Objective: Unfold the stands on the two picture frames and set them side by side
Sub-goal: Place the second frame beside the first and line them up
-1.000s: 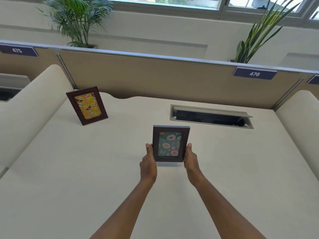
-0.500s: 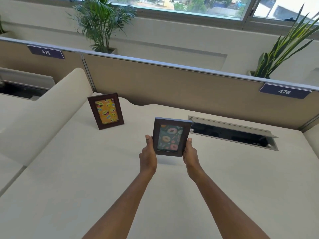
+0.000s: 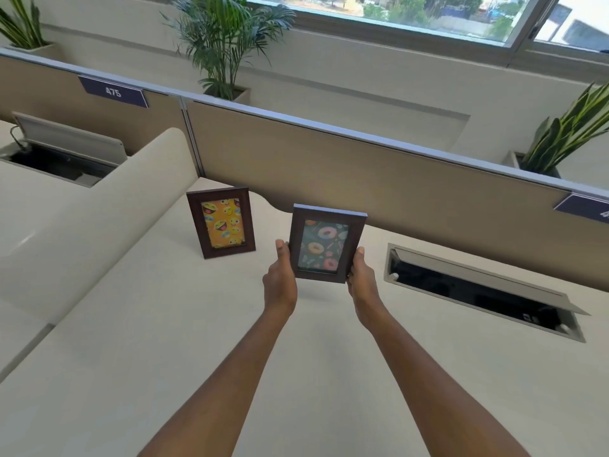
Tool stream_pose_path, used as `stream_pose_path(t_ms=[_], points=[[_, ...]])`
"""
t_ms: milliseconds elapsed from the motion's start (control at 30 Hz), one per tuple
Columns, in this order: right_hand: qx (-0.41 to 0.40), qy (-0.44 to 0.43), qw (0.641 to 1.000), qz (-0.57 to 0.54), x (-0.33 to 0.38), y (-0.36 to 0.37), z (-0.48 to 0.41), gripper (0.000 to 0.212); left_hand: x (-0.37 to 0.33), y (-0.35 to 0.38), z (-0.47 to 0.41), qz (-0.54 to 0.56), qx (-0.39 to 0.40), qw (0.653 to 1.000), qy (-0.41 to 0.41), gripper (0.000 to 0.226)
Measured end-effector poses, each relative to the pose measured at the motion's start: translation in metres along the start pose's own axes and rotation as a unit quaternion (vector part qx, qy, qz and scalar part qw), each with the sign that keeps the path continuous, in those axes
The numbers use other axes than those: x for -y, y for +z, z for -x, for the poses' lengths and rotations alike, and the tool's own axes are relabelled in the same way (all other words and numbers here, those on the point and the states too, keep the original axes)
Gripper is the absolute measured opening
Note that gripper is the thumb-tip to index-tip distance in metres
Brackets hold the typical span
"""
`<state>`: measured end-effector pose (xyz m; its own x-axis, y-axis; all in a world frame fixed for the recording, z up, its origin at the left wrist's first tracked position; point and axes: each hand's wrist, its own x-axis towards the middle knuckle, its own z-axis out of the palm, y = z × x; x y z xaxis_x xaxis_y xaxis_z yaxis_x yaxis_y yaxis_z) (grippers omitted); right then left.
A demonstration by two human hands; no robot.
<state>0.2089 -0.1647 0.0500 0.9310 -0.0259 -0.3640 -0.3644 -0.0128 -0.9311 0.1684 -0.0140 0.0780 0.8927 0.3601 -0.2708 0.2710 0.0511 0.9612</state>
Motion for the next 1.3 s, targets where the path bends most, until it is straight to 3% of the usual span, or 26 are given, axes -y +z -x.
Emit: stream_pose_path(t_ms=[400, 633, 1033, 1167, 1300], points=[[0.04, -0.021, 0.998, 0.037, 0.022, 0.048, -0.088, 0.058, -0.005, -0.013, -0.092, 0.088, -0.002, 0.996, -0.023, 0.096], [0.049, -0.013, 0.996, 0.068, 0.018, 0.068, -0.125, 0.058, 0.006, -0.017, -0.128, 0.093, -0.013, 0.995, -0.037, 0.112], [0.047, -0.005, 0.995, 0.086, 0.013, 0.085, -0.161, 0.06, 0.025, -0.011, -0.154, 0.106, -0.041, 0.992, -0.049, 0.114], [0.047, -0.003, 0.995, 0.084, 0.005, 0.087, -0.163, 0.061, 0.033, -0.009, -0.155, 0.075, -0.048, 0.996, -0.029, 0.108], [0.049, -0.006, 0.996, 0.081, 0.001, 0.087, -0.162, 0.06, 0.036, -0.006, -0.154, 0.061, -0.07, 0.995, -0.023, 0.071]])
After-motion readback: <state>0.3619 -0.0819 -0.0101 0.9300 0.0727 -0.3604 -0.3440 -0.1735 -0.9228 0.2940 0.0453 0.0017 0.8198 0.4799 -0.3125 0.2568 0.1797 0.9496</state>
